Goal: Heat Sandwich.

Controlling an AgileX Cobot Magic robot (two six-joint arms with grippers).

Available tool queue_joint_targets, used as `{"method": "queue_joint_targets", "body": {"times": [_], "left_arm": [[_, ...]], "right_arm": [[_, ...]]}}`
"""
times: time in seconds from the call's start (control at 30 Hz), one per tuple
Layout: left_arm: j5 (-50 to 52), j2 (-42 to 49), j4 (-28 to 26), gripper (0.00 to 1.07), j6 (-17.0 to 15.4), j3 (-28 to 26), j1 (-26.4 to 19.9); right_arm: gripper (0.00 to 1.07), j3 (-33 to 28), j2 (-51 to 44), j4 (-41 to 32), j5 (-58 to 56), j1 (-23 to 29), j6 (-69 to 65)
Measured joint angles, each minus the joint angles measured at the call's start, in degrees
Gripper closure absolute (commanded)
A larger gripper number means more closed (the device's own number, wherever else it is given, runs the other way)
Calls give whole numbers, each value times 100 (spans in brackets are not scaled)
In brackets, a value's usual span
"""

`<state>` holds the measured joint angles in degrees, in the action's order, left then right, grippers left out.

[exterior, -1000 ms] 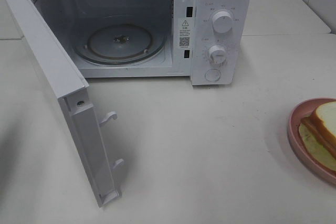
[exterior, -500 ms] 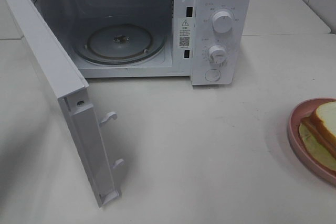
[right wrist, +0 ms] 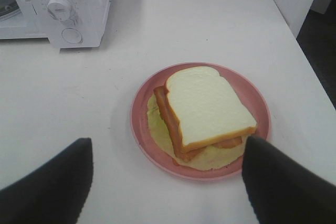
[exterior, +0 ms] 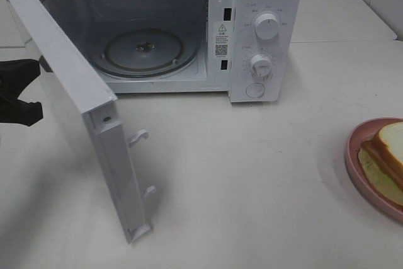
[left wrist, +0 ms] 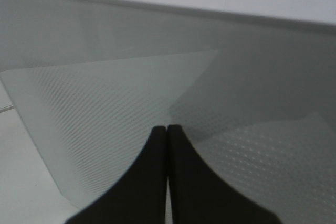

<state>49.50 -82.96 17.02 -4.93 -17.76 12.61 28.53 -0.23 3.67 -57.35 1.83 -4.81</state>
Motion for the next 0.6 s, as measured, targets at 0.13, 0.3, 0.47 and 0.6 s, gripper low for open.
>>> {"method": "queue_joint_targets", "body": {"times": [0.13,0.3,0.47,0.6], "left_arm": [[6,-120,-756,107,367,-97,625],[6,-292,-1375,107,493,-298,1077],[6,-590,-2149,107,911,-676,1650],[6,-917,-2974,107,1375,-1066,2177]], "right_arm": [[32,0,0,0,0,0,0],[32,0,0,0,0,0,0],[32,0,0,0,0,0,0],[32,0,0,0,0,0,0]]}}
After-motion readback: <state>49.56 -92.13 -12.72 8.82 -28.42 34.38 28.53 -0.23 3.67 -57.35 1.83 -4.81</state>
